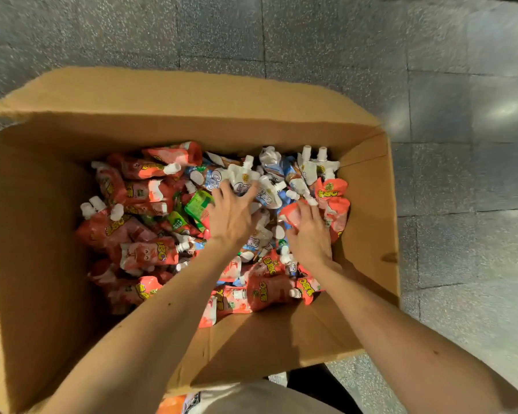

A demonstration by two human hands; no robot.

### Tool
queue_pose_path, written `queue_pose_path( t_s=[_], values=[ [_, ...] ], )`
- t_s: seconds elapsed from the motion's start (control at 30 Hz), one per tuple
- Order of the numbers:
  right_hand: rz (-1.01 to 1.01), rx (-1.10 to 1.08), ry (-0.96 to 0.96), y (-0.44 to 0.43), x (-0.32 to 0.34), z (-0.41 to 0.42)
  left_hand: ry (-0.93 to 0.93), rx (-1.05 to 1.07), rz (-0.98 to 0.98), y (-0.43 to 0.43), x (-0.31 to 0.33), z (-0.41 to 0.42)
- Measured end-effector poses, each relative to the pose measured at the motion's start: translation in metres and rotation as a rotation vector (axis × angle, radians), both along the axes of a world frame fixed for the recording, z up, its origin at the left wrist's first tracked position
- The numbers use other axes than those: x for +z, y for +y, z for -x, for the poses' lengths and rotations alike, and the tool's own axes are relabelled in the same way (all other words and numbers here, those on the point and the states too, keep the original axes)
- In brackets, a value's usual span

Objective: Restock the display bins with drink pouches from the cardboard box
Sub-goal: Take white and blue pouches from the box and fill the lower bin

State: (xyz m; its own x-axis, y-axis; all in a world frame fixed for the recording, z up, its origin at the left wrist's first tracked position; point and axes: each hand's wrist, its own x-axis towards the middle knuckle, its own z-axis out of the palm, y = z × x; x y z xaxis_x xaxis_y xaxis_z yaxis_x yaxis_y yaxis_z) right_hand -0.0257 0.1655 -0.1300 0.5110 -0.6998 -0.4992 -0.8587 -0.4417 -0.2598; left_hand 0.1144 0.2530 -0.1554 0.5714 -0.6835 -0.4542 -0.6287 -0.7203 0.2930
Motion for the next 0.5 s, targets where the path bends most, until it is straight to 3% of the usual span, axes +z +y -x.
queue_pose_path(
  t_s=[0.2,0.33,0.5],
  values=[
    [-0.307,0.289,0.118,0.008,0.022,0.006,0.237,-0.007,-0.002,0.013,0.002,-0.029],
    [-0.5,0.449,0.24,0.038,0.015,0.002,0.546,0.237,0.075,0.044,0.006,-0.035],
    [-0.465,0.59,0.364,0.062,0.007,0.003,0.766,0.389,0.092,0.069,0.02,-0.023]
  ],
)
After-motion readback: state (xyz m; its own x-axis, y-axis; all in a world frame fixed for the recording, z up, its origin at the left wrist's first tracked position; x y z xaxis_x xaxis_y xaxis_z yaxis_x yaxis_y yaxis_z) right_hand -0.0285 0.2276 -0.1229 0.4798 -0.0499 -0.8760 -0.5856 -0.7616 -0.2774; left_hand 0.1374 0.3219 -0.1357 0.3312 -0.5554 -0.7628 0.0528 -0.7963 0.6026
